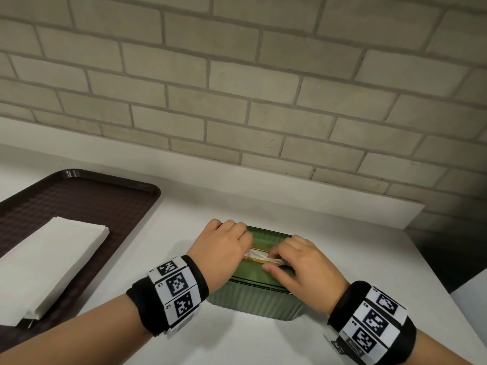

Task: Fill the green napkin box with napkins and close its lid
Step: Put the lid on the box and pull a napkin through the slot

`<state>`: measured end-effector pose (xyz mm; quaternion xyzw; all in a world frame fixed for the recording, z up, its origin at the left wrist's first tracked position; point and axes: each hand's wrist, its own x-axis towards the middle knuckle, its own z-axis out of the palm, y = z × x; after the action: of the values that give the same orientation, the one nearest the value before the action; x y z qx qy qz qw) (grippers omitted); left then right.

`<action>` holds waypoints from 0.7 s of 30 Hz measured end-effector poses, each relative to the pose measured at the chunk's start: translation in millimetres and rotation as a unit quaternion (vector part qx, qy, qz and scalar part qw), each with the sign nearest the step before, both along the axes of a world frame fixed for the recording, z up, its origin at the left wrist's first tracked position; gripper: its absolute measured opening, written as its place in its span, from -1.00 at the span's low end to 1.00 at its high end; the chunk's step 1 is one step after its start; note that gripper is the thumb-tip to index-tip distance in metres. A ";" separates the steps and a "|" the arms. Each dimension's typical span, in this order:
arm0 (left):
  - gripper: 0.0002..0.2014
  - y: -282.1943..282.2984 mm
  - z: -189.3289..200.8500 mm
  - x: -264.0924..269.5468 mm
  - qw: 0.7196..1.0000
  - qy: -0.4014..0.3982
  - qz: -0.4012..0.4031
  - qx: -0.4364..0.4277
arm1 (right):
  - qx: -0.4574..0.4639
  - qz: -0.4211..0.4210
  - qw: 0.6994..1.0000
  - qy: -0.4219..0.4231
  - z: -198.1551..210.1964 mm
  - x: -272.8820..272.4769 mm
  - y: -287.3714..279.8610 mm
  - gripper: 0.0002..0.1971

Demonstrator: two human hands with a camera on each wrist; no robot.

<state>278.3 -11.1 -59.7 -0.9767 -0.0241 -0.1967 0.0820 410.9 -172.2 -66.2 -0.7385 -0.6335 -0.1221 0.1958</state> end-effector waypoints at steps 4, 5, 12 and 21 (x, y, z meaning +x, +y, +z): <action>-0.72 -0.2 0.3 -1.1 1.000 -0.018 -0.009 0.012 | 0.000 -0.018 1.000 -0.023 0.3 -5.7 6.8 -0.52; -0.69 -1.2 1.3 -1.4 1.000 -0.021 -0.006 0.012 | 0.004 -0.020 1.000 -0.013 0.3 -7.5 8.7 -0.58; -0.76 -1.2 3.9 -0.6 0.999 0.030 0.003 -0.027 | 0.005 -0.028 0.997 0.073 -1.8 -15.6 20.2 -0.65; -0.10 40.9 30.6 -5.3 0.877 0.111 0.217 -0.415 | -0.016 -0.037 0.996 0.080 -1.6 -15.0 20.6 -0.63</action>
<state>273.1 29.8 -29.1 -0.9068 -0.3059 -0.0364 -0.2878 395.9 -151.6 -67.8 -0.7721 -0.5898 -0.0597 0.2290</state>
